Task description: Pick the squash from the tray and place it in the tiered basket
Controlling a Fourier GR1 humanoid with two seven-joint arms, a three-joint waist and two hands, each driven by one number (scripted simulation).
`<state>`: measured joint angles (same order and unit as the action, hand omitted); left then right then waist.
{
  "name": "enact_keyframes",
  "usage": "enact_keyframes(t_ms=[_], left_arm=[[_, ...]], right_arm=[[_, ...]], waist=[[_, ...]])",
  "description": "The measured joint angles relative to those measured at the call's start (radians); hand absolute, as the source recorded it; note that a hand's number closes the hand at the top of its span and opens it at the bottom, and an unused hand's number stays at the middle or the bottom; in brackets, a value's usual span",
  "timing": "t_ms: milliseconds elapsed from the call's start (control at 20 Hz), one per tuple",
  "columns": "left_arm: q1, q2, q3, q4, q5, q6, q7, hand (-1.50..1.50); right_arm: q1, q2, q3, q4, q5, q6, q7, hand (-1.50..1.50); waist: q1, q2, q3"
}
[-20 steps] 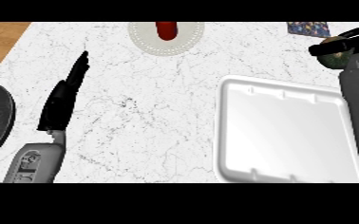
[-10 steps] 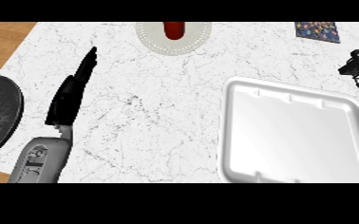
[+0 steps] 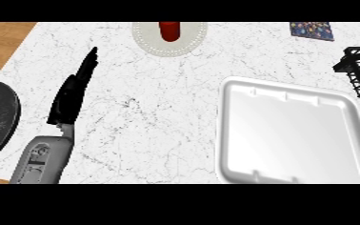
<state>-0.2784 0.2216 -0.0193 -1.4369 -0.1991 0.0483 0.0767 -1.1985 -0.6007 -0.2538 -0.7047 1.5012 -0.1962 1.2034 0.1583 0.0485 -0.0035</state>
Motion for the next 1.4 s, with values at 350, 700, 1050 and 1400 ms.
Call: enact_keyframes(t_ms=[350, 700, 1050, 1400], left_arm=[[0.014, 0.003, 0.013, 0.0, -0.004, 0.012, 0.002, 0.0], [0.025, 0.013, 0.033, -0.001, 0.0, 0.017, 0.001, 0.0], [0.048, 0.016, 0.055, 0.014, 0.008, 0.02, -0.012, 0.0], [0.073, 0.021, 0.068, 0.005, 0.013, 0.018, -0.015, 0.0]], right_arm=[[-0.064, -0.009, -0.045, 0.178, 0.088, -0.017, -0.019, 1.5], [-0.1, -0.072, -0.047, 0.337, 0.195, 0.053, -0.008, 1.5], [-0.121, -0.105, -0.073, 0.423, 0.232, 0.108, -0.024, 1.5], [-0.108, -0.102, -0.147, 0.429, 0.185, 0.091, -0.061, 1.5]], waist=[[-0.036, -0.007, 0.002], [-0.057, -0.011, 0.002], [-0.085, -0.022, 0.003], [-0.106, -0.033, -0.003]])
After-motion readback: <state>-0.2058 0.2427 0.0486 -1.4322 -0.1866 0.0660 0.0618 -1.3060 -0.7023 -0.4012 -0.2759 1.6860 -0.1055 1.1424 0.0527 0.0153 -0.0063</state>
